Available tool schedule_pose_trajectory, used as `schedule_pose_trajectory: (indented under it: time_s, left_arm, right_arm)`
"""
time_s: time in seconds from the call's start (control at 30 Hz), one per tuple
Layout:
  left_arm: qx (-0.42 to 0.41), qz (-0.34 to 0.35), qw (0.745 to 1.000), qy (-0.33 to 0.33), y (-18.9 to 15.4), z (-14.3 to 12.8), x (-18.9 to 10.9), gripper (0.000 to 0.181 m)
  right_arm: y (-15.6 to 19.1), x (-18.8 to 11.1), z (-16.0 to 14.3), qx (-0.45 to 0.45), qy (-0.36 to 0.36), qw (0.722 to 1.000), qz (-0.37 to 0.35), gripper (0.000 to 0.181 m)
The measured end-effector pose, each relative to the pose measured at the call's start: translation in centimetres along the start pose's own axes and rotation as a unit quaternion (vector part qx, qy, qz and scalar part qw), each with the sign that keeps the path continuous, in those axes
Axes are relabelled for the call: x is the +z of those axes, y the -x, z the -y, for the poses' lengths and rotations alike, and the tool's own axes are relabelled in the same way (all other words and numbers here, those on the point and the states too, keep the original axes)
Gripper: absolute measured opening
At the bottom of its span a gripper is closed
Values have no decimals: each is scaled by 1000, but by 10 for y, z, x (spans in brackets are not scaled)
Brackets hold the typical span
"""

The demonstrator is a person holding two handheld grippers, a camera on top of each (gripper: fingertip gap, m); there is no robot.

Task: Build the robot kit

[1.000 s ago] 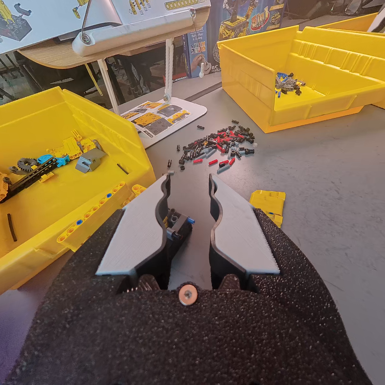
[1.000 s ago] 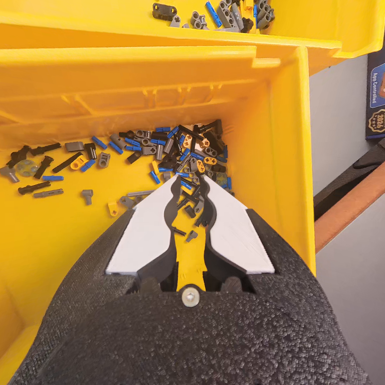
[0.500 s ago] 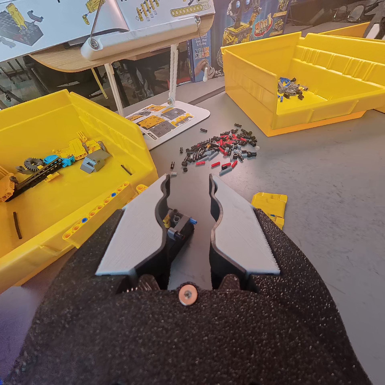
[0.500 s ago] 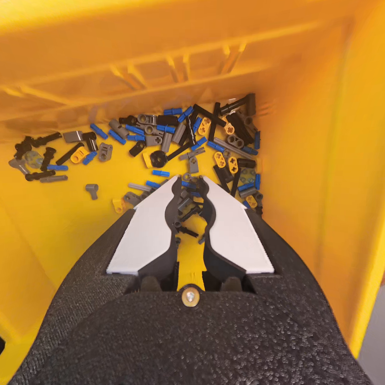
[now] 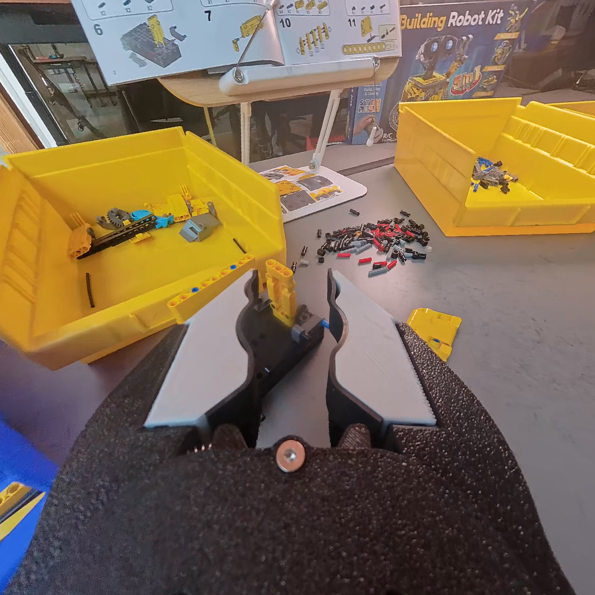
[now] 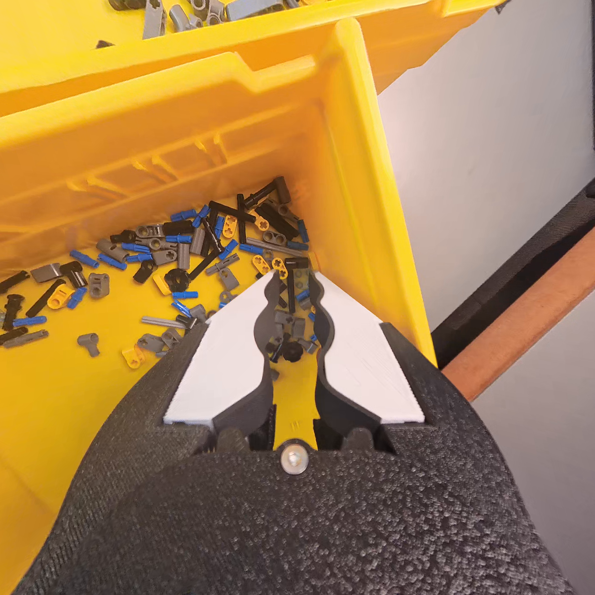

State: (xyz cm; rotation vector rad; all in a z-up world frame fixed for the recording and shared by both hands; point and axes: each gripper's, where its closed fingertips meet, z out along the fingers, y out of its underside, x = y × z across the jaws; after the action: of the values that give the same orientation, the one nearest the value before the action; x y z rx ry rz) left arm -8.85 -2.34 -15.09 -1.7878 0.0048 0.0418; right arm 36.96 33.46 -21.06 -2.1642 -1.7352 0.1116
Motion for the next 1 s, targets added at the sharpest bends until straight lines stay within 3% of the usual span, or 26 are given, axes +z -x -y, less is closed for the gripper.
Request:
schedule_pose_trajectory:
  time_s: [0.17,0.27,0.5,0.77,1.0]
  left_arm:
    - [-7,5,1000,4,6,-5,-4,41]
    - [-10,4,1000,3,6,-5,-4,41]
    - [-12,0,1000,1,6,-5,-4,41]
    - [-9,-5,1000,4,4,-6,-3,41]
    - [-7,-6,1000,8,3,-7,-2,41]
  right_arm:
    - [10,19,-6,8,35,999,20,16]
    - [22,15,-13,14,48,997,60,16]
    - [37,3,-38,-17,97,992,76,4]
    - [44,-24,-45,-48,69,994,66,15]
    - [59,-19,-46,-104,69,991,56,15]
